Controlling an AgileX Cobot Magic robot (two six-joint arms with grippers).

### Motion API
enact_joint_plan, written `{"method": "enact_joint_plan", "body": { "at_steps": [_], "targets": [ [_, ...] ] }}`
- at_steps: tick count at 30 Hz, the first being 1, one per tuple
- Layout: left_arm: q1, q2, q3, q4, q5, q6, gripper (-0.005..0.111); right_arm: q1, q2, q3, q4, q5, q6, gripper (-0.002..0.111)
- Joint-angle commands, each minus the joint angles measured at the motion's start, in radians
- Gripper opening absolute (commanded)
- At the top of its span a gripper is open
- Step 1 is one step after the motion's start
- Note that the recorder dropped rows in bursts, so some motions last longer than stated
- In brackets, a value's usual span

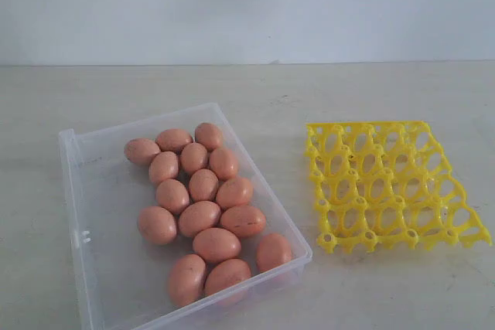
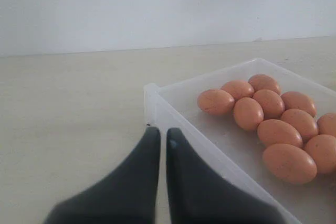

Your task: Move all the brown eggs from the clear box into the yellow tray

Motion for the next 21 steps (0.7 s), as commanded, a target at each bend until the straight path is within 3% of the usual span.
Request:
{"method": "enact_joint_plan", "body": {
  "at_steps": [1,5,7,12,16,21],
  "targets": [
    [-0.006,-0.002,0.004,0.002,-0.009,0.001,0.004,-0.002,-0.005,0.0,0.038,-0.064,0.124,0.0],
    [-0.006,-0.002,0.004,0.002,-0.009,0.001,0.004,-0.002,-0.005,-0.005,0.056,-0.099,0.149,0.0],
    [-0.006,-0.002,0.004,0.002,-0.009,0.001,0.004,-0.003,-0.005,-0.03,0.054,-0.219,0.107,0.0],
    [-0.006,-0.002,0.004,0.002,-0.009,0.001,0.004,-0.003,0.131,-0.201,0.125,-0.267,-0.314,0.0],
    [-0.006,-0.002,0.004,0.002,-0.009,0.001,0.004,-0.003,0.463,-0.382,0.21,-0.32,-0.641,0.0],
    [-0.006,-0.002,0.004,0.002,-0.009,0.001,0.004,-0.001,0.978,-0.698,0.206,-0.241,-0.588,0.0]
  ]
}}
